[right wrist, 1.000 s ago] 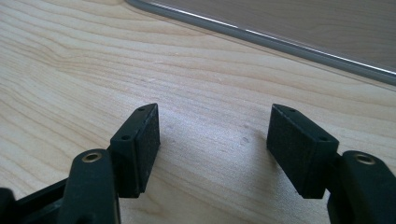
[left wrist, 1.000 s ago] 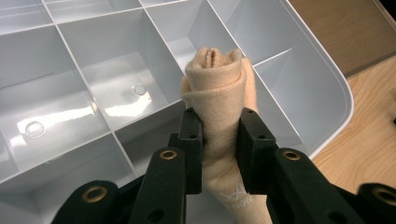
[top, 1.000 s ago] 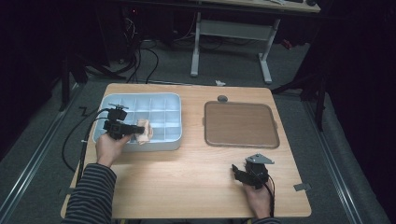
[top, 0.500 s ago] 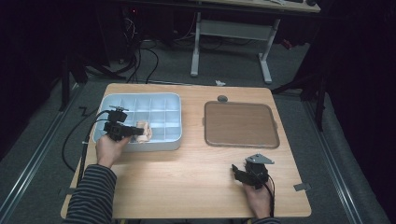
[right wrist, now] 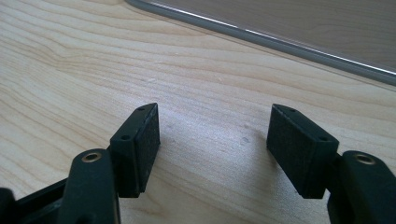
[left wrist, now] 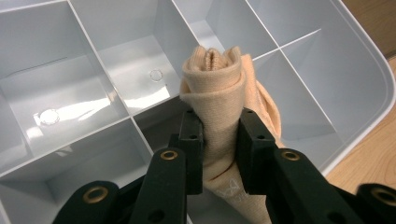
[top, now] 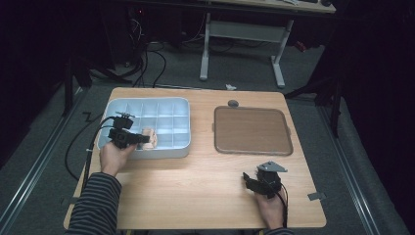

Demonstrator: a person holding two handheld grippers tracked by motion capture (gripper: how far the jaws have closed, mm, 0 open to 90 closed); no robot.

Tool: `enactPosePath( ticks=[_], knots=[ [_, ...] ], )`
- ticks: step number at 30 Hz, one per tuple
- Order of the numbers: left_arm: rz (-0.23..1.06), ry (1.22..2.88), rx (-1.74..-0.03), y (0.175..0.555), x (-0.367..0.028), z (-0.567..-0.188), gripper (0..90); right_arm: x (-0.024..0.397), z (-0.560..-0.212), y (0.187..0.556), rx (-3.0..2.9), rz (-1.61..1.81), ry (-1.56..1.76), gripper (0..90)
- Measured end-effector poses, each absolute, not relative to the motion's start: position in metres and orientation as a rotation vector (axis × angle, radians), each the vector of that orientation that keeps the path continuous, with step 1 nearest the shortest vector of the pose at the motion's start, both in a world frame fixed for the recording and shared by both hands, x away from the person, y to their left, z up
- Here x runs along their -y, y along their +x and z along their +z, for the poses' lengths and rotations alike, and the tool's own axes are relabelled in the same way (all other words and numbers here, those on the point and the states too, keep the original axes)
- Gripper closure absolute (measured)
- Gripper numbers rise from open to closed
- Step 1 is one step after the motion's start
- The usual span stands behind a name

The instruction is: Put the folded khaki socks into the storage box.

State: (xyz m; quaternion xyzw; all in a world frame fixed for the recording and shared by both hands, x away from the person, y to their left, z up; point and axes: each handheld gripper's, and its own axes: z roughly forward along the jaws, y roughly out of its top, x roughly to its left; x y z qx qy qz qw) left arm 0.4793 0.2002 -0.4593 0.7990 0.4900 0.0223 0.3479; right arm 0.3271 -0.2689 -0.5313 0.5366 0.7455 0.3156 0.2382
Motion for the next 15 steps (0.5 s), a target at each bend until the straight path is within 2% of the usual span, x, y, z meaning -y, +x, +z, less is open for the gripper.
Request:
enactPosePath(
  ticks=[15],
  knots=[
    [0.072, 2.12, -1.28, 0.4803, -0.1993, -0.4639, 74.6, 0.2689, -0.5313, 0.3271, -2.042, 0.865, 1.47, 34.7]
  ],
)
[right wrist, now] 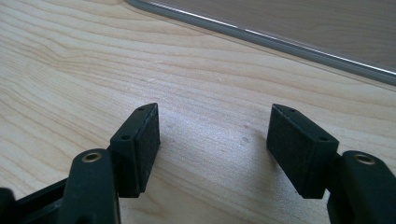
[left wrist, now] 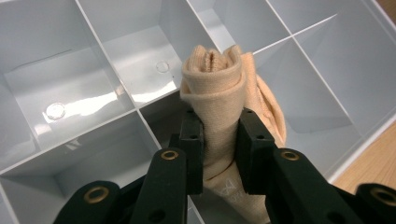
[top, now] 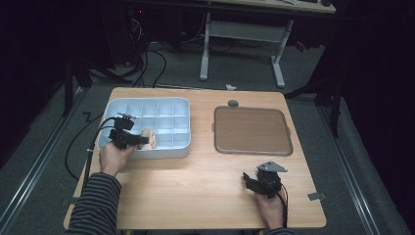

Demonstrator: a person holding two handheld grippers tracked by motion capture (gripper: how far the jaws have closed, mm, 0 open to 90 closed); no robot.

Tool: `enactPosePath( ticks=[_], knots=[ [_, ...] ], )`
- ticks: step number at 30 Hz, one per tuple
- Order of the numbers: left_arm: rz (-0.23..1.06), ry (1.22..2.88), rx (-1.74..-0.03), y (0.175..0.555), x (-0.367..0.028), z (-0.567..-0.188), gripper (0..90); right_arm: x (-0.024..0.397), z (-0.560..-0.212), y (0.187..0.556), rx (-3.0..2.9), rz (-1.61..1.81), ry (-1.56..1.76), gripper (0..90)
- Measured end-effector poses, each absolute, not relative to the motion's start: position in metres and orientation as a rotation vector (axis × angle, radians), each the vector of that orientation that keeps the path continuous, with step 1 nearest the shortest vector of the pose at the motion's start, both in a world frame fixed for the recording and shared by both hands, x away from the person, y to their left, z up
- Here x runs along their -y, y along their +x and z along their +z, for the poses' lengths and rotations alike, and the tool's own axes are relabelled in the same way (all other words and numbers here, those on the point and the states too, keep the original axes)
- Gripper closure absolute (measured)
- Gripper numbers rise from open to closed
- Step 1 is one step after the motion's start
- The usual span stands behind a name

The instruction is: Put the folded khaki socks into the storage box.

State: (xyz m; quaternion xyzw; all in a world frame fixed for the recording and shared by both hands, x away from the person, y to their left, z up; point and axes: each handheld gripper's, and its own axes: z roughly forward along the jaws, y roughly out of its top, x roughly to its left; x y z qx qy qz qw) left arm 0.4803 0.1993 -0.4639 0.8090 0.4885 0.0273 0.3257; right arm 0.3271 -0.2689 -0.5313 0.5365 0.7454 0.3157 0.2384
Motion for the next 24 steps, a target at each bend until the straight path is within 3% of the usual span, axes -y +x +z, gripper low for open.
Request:
enactPosePath(
  ticks=[24],
  knots=[
    [0.089, 2.206, -1.28, 0.4826, -0.193, -0.4711, 73.0, 0.2691, -0.5313, 0.3271, -2.042, 0.866, 1.47, 34.7]
  ],
)
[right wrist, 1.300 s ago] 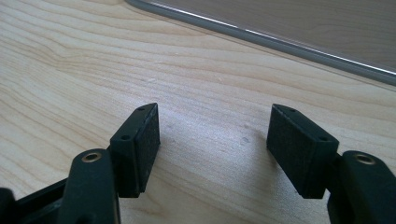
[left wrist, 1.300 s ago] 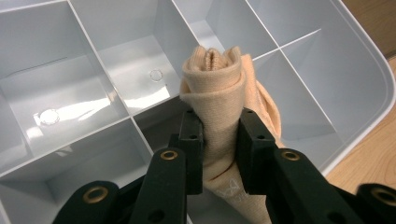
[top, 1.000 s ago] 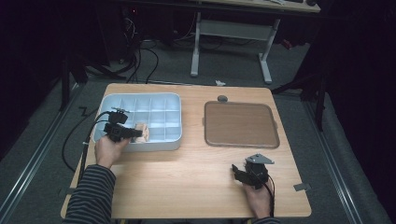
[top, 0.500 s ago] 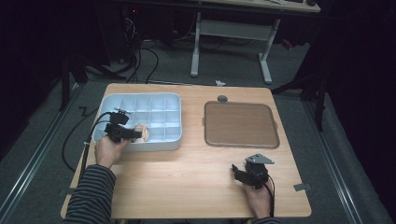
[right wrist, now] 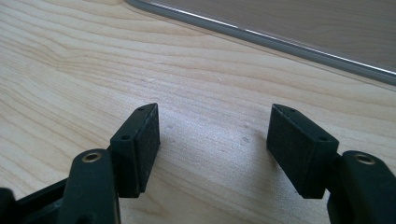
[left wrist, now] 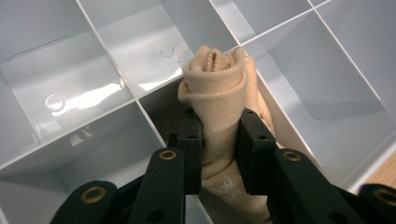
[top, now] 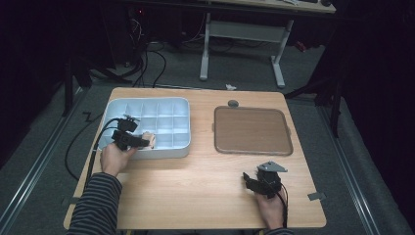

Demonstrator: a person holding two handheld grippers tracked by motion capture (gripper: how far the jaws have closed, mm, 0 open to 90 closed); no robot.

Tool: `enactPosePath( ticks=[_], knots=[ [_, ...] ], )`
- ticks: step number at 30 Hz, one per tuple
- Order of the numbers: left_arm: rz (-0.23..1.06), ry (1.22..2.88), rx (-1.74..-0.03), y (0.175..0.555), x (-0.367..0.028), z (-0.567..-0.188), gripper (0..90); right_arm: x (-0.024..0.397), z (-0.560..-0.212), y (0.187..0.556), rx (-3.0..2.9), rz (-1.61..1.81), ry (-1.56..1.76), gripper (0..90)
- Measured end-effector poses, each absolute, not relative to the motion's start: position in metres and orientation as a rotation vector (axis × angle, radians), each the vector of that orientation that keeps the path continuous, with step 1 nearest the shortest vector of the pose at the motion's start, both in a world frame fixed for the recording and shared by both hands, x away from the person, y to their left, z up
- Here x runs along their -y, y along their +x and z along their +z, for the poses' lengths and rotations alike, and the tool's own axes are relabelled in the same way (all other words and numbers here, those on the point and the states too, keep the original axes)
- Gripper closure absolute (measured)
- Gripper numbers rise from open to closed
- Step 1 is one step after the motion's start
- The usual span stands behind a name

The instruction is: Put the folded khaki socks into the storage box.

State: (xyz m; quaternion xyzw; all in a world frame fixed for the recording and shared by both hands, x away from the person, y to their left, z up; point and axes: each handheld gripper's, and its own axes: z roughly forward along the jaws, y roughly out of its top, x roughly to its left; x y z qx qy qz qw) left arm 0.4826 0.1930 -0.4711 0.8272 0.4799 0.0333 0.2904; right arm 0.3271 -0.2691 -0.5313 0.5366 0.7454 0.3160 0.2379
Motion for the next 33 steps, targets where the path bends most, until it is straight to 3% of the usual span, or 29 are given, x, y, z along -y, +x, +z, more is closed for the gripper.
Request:
enactPosePath(
  ticks=[7, 16, 23, 33],
  knots=[
    [0.091, 2.167, -1.283, 0.479, -0.193, -0.464, 55.8, 0.269, -0.531, 0.327, -2.042, 0.866, 1.47, 34.7],
    [0.192, 2.087, -1.281, 0.476, -0.196, -0.45, 54.4, 0.269, -0.531, 0.327, -2.042, 0.866, 1.47, 34.6],
    [0.217, 2.099, -1.311, 0.482, -0.19, -0.455, 70.7, 0.269, -0.531, 0.327, -2.043, 0.866, 1.47, 34.6],
    [0.208, 2.165, -1.334, 0.484, -0.189, -0.467, 80.0, 0.269, -0.531, 0.327, -2.043, 0.866, 1.47, 34.6]
  ],
)
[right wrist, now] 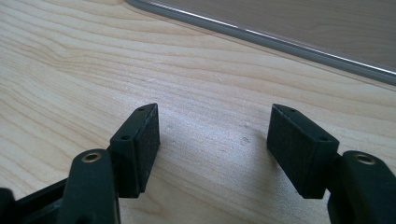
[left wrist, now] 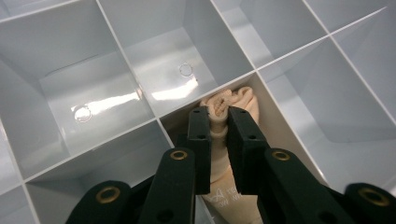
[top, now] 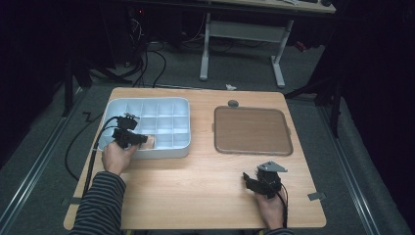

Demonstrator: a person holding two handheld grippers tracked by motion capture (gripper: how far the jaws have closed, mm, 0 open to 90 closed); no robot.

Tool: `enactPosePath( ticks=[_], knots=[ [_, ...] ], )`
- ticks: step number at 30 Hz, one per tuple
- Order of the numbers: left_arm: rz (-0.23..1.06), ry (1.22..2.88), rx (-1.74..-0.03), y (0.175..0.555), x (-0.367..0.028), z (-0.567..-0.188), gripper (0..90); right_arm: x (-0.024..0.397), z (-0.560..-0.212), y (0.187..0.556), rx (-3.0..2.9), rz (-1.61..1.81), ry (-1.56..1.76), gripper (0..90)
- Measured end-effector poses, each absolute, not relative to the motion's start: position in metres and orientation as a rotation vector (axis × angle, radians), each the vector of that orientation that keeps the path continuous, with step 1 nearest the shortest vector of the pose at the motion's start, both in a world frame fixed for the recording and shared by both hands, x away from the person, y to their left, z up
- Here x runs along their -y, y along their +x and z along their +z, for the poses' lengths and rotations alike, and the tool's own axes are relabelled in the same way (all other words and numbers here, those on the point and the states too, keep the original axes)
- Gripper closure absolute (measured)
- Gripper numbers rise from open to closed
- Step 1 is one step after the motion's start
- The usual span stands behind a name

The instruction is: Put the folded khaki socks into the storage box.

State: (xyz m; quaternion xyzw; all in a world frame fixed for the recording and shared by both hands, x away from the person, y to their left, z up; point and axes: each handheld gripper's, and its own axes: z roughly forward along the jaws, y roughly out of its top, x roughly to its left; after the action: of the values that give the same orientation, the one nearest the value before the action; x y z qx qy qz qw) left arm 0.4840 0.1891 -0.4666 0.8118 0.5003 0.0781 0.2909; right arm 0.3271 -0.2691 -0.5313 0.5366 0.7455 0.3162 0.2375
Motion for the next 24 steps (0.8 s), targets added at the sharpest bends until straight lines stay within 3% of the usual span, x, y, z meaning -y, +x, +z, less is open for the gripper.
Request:
enactPosePath(
  ticks=[11, 16, 24],
  knots=[
    [0.183, 2.134, -1.335, 0.482, -0.1914, -0.4715, 74.5, 0.269, -0.5313, 0.3271, -2.043, 0.867, 1.47, 34.6],
    [0.192, 2.129, -1.324, 0.4796, -0.1885, -0.4697, 64.5, 0.2691, -0.5313, 0.3271, -2.043, 0.867, 1.47, 34.5],
    [0.191, 2.102, -1.309, 0.4771, -0.1913, -0.4642, 56.1, 0.2691, -0.5313, 0.3271, -2.043, 0.867, 1.47, 34.5]
  ],
)
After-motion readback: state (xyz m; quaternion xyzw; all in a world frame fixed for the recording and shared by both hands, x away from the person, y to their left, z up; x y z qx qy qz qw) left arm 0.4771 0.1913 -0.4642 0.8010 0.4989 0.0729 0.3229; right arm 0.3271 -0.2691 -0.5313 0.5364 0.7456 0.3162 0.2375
